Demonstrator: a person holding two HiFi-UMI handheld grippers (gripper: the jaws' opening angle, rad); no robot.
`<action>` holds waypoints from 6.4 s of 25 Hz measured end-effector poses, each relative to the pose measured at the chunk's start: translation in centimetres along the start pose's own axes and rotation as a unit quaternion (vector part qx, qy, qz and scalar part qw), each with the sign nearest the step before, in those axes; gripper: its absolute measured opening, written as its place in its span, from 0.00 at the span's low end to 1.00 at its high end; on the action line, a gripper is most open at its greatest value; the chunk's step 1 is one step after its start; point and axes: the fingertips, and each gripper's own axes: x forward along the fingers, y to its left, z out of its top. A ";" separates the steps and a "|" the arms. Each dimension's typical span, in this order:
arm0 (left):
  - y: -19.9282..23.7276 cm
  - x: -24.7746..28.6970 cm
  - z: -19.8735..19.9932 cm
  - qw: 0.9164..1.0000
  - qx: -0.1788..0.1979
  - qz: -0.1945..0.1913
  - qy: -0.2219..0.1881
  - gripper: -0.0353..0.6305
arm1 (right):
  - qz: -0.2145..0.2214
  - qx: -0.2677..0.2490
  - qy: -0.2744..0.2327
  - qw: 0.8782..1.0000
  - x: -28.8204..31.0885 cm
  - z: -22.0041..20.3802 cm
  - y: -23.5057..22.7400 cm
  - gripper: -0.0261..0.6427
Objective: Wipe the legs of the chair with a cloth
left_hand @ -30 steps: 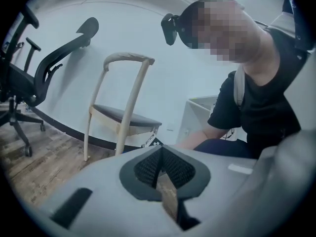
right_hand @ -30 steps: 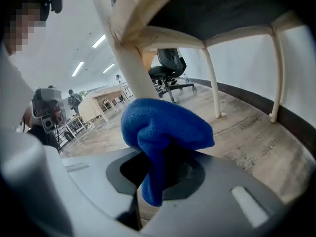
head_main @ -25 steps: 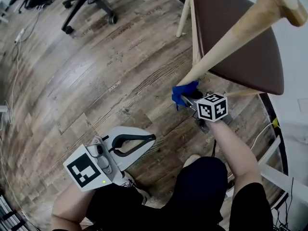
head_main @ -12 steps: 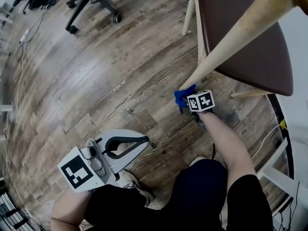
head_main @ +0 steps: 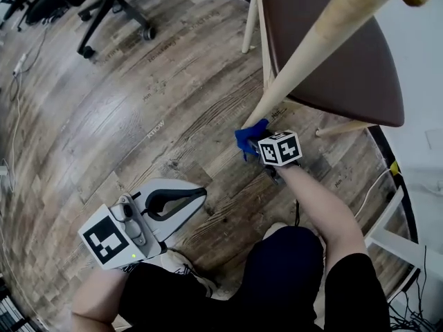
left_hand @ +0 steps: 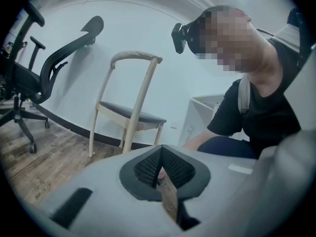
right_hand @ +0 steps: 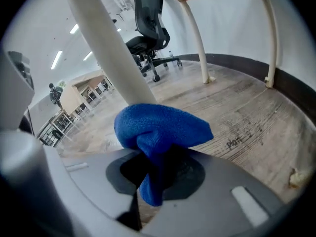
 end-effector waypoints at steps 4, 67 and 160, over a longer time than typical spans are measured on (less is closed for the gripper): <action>-0.2 1.7 0.0 1.000 0.013 -0.020 0.000 0.05 | 0.022 -0.030 -0.065 0.997 -5.5 4.1 3.1 0.14; 1.2 6.4 -3.4 0.998 -0.004 -0.038 0.048 0.05 | -0.176 0.187 -0.265 0.929 -33.7 3.2 -15.2 0.14; 0.2 4.4 -2.9 0.998 0.001 -0.026 0.048 0.05 | -0.085 -0.153 -0.295 0.939 -19.5 14.8 6.8 0.14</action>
